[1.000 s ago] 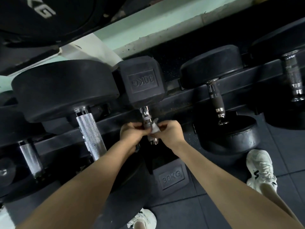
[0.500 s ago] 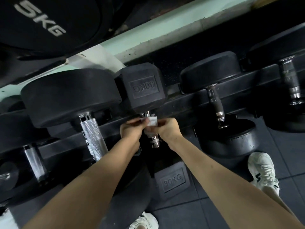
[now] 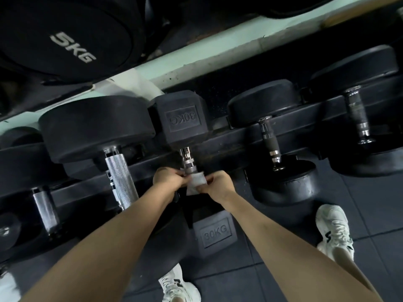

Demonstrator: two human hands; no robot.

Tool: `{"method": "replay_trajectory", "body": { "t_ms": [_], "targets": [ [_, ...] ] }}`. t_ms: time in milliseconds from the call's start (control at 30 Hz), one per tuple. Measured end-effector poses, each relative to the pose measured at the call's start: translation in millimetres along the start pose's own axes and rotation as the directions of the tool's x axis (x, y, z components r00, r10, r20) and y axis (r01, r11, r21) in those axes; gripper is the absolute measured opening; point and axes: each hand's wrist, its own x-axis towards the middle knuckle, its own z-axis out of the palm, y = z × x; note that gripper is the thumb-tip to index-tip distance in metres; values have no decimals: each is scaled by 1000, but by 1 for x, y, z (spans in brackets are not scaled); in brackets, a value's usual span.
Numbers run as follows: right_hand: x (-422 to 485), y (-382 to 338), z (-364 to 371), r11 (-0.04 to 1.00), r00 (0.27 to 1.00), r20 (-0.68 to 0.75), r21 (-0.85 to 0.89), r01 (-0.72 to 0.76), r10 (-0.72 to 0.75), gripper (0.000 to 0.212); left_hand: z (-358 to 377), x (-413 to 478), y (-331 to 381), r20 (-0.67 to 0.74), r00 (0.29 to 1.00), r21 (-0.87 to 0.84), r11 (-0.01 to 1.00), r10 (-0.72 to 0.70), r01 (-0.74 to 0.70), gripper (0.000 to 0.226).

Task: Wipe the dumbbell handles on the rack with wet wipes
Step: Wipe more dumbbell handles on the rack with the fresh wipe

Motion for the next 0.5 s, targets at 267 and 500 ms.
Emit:
{"method": "replay_trajectory", "body": {
  "t_ms": [267,500],
  "targets": [
    [-52,-2,-56,978,979,-191,184,101,-65,11,9,-60,37,-37,981,-50,980,193,-194,12],
    [-85,8,-146,900,803,-483,-413,142,-348,14,60,-99,85,32,951,-12,952,307,-307,9]
  ]
}}
